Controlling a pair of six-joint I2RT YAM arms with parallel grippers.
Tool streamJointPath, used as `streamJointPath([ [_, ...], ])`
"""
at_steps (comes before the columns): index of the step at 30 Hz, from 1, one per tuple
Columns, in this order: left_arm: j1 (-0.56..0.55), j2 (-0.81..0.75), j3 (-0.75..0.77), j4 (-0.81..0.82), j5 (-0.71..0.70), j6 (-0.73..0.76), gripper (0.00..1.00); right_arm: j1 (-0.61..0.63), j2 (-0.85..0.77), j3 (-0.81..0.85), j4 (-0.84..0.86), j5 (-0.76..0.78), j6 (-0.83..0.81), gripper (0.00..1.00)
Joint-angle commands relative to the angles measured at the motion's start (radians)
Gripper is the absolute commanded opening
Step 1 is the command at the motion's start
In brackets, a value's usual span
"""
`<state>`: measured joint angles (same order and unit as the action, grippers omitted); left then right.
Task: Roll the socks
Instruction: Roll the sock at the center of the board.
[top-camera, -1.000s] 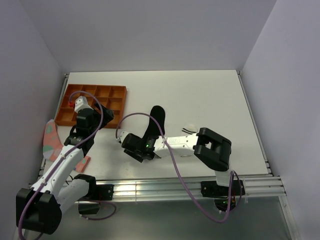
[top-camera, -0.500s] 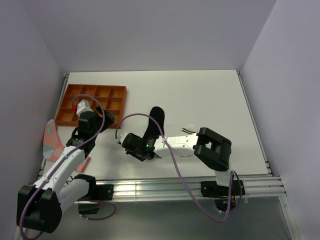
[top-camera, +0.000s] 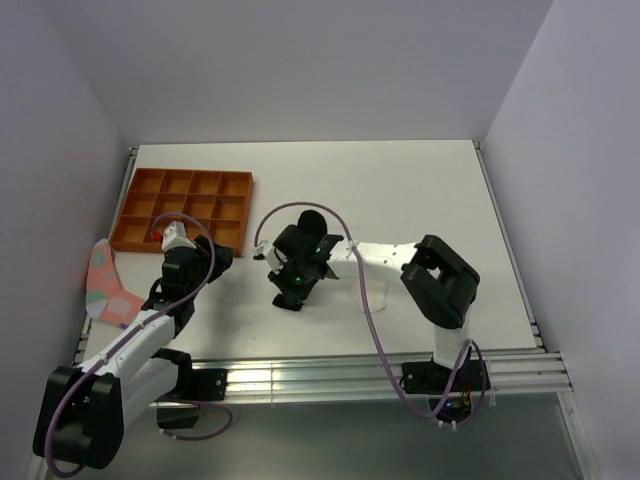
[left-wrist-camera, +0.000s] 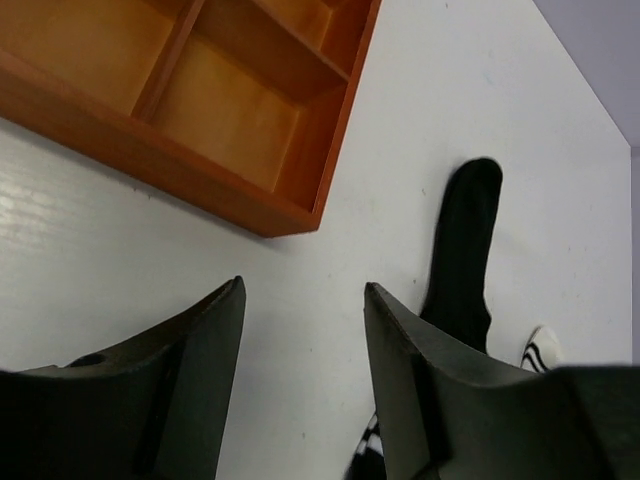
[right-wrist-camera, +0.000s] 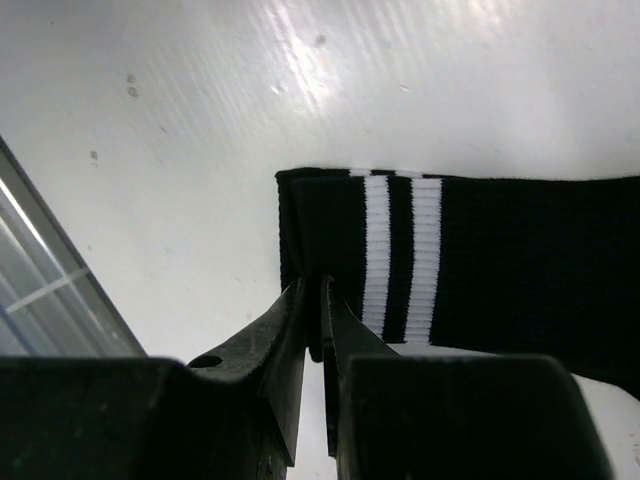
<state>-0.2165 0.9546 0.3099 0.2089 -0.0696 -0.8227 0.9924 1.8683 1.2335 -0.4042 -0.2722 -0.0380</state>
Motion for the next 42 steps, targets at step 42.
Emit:
streamJointPath([
  [42, -0.351, 0.55, -0.132, 1.04, 0.433, 0.201, 0.51, -0.371, 0.272, 0.211, -0.314, -0.763, -0.039, 0.07],
])
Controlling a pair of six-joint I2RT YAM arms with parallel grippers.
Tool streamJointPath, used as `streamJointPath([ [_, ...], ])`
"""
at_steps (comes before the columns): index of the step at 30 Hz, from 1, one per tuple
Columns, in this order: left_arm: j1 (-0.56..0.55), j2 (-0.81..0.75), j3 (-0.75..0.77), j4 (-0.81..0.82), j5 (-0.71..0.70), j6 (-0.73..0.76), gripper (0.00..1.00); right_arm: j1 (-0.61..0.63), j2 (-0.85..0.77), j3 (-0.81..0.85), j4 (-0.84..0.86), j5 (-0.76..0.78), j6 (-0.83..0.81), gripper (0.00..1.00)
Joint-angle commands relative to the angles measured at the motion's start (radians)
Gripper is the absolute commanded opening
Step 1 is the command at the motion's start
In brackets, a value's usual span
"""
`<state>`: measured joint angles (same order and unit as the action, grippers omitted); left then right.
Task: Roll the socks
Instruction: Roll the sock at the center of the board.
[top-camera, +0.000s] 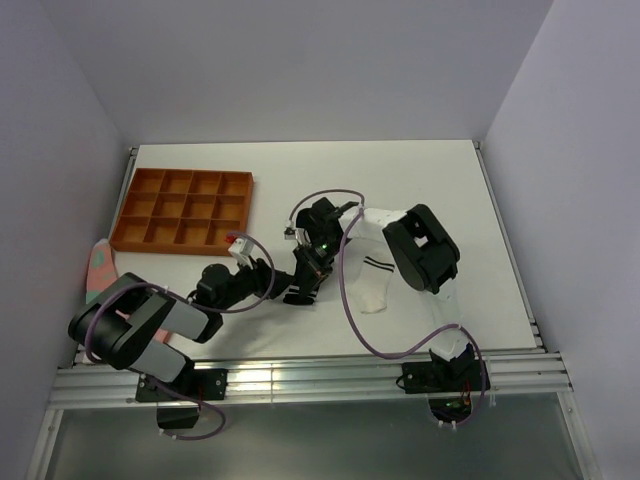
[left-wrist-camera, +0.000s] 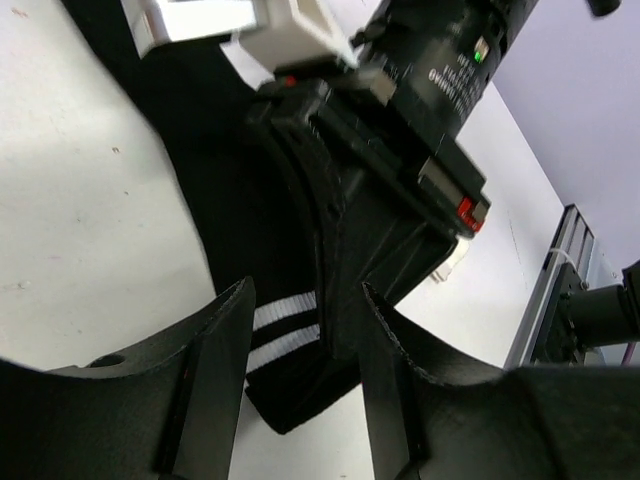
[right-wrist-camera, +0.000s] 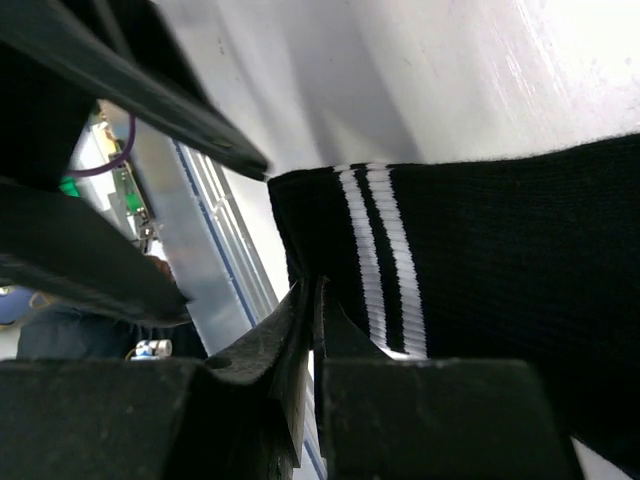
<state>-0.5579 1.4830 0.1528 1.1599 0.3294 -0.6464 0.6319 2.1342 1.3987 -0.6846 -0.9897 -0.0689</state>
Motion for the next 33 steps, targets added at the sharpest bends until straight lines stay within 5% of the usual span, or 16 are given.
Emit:
streamJointPath([
  [1, -0.01, 0.031, 0.025, 0.098, 0.043, 0.024, 0.51, -0.011, 0.004, 0.048, -0.036, -0.047, -0.009, 0.07],
  [33, -0.011, 0.203, 0.033, 0.224, 0.134, -0.01, 0.54, -0.067, -0.02, 0.016, -0.03, -0.05, 0.006, 0.02],
])
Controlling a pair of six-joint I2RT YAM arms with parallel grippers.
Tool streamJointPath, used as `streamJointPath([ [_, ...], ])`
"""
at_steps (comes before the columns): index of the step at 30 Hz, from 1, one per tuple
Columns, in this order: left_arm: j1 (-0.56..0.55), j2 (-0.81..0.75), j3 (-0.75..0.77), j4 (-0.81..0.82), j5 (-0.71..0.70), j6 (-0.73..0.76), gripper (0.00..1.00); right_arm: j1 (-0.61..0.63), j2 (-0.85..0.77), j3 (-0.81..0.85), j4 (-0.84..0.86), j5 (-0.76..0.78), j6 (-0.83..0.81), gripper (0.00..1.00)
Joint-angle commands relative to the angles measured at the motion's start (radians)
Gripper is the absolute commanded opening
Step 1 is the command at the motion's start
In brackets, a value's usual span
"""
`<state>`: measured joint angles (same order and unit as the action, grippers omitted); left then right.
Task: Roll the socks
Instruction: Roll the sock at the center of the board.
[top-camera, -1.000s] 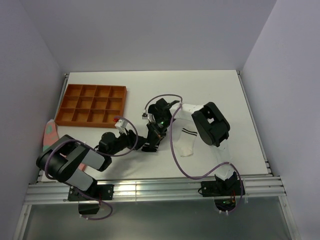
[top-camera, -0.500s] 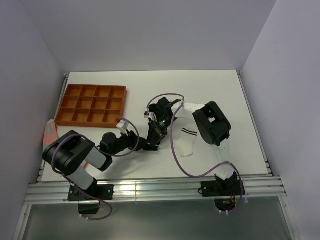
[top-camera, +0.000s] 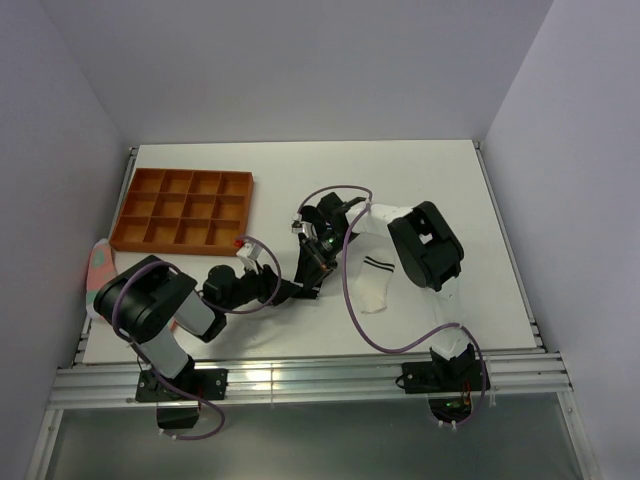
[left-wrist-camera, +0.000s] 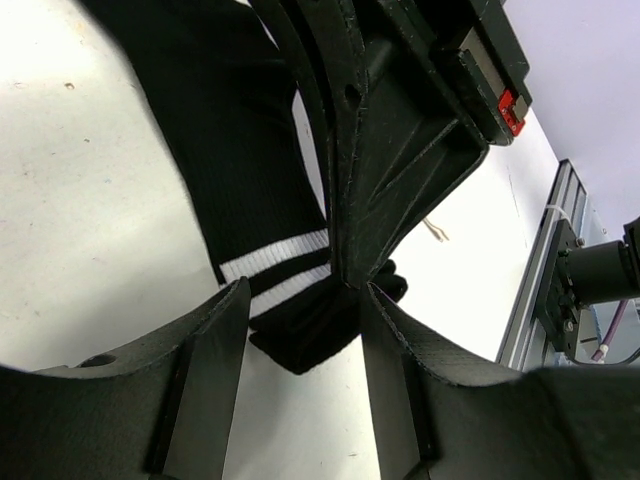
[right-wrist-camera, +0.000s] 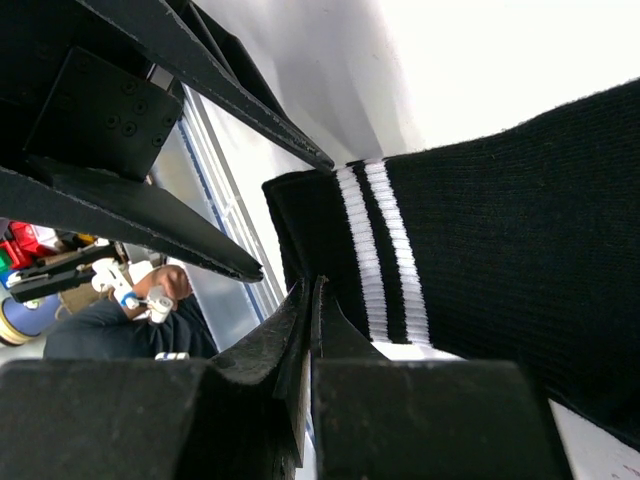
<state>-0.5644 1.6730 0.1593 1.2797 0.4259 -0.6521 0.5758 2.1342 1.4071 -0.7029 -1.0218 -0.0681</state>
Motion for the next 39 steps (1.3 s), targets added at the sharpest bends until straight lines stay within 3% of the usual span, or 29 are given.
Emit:
streamJointPath([
  [1, -0.005, 0.011, 0.028, 0.104, 0.039, -0.006, 0.54, -0.011, -0.022, 0.01, -0.013, -0.02, 0.005, 0.02],
  [23, -0.003, -0.024, 0.037, -0.016, 0.008, 0.054, 0.55, -0.021, -0.025, 0.02, -0.03, -0.043, -0.007, 0.01],
  [39, -0.005, 0.027, 0.042, 0.013, 0.036, 0.048, 0.55, -0.022, -0.025, 0.023, -0.035, -0.044, -0.013, 0.01],
])
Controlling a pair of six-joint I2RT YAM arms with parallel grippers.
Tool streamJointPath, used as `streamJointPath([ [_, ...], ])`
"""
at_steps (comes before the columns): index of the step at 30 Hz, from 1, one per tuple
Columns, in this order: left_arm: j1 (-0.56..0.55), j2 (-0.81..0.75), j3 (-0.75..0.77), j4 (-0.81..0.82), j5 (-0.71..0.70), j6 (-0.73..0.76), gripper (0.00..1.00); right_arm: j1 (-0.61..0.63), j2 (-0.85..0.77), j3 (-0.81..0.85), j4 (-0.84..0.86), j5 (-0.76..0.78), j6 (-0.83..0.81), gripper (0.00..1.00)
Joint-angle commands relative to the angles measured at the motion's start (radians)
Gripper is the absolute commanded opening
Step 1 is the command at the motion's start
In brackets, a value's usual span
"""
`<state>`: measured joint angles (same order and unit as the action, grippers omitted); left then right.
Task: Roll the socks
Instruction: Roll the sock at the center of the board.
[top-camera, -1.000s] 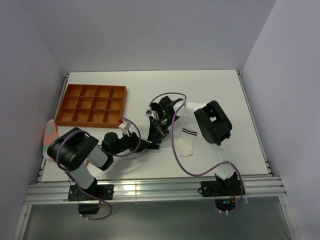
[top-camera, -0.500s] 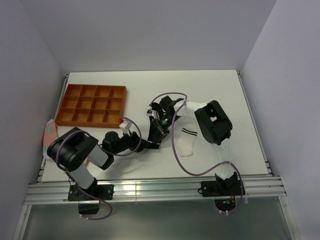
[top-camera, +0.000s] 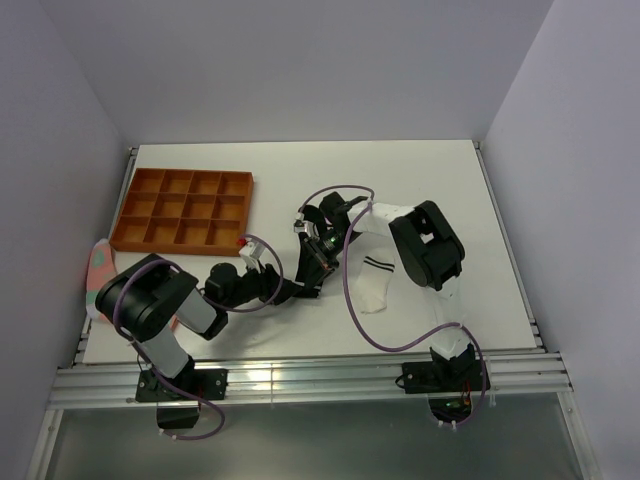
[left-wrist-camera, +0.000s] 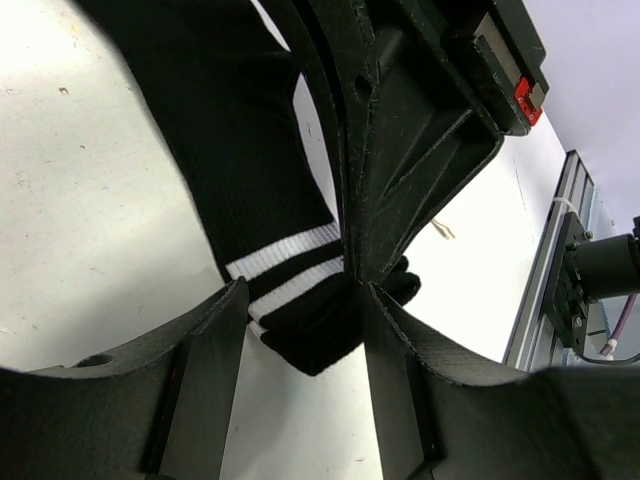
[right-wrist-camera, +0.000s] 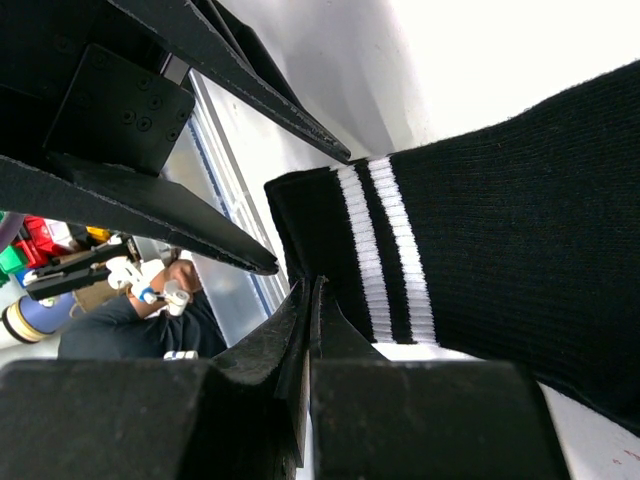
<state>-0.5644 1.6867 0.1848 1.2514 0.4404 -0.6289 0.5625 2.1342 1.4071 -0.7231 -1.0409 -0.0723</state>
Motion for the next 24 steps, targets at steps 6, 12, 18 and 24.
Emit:
streamJointPath([
  [6, -0.005, 0.041, 0.027, 0.048, 0.029, 0.026, 0.51, -0.009, -0.02, 0.024, -0.016, -0.027, -0.009, 0.01],
  [12, -0.005, 0.034, 0.033, 0.026, 0.02, 0.025, 0.48, -0.01, -0.02, 0.024, -0.013, -0.016, -0.007, 0.0],
  [18, -0.008, -0.008, 0.074, -0.078, 0.001, 0.027, 0.32, -0.01, -0.02, 0.016, -0.003, 0.021, -0.006, 0.0],
  [24, -0.022, -0.047, 0.108, -0.214, -0.031, 0.038, 0.16, -0.01, -0.023, 0.006, 0.03, 0.073, 0.012, 0.0],
])
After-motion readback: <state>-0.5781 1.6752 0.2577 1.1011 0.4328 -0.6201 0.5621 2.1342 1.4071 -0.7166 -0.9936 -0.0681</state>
